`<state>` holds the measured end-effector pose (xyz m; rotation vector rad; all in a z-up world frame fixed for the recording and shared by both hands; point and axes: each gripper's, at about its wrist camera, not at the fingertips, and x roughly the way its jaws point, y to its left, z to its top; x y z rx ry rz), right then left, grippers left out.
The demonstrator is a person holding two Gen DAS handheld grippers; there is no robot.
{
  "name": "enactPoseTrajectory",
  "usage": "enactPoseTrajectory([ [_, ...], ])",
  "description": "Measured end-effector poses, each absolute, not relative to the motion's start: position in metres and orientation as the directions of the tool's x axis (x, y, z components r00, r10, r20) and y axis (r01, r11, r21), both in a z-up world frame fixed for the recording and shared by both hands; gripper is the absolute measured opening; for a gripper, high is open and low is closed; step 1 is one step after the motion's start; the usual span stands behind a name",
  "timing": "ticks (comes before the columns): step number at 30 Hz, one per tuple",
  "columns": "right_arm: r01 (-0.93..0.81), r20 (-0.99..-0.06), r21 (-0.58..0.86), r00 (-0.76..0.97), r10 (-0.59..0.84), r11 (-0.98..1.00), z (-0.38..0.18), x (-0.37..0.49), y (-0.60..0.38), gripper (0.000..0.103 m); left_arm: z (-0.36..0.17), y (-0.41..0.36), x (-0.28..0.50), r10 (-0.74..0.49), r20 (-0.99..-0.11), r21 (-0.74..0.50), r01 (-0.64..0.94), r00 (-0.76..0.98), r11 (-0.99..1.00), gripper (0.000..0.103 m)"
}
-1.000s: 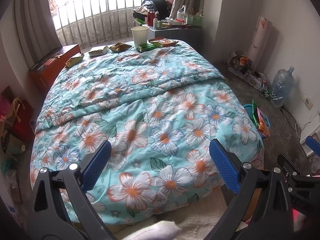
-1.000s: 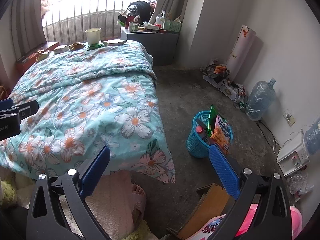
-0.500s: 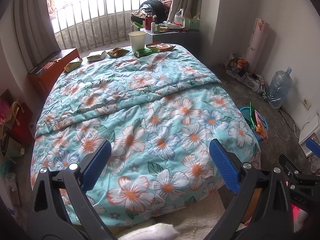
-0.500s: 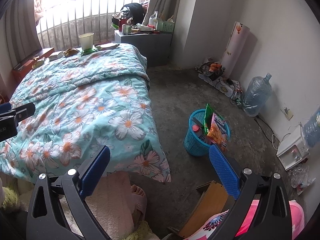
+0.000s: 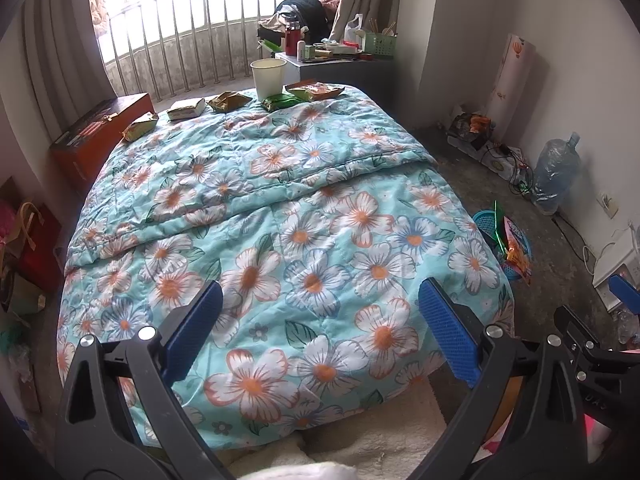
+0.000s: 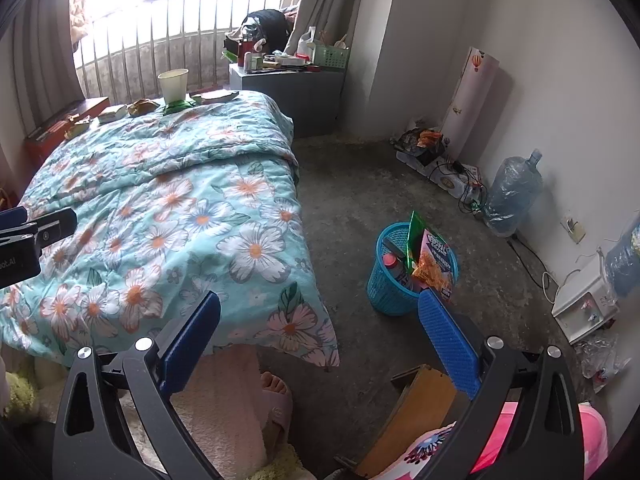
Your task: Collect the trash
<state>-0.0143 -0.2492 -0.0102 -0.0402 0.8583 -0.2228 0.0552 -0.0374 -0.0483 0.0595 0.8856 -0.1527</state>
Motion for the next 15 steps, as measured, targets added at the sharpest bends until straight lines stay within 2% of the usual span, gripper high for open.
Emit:
enactPoseTrajectory([
  [15, 0.171, -0.744, -0.125, 0.635, -0.207, 0.977, -0.0087, -0.0142, -0.2492, 0.096, -0.0477, -0.0351, 0.0572, -0.100, -0.776, -0.013, 0.143, 0.622, 0.990, 0.094],
])
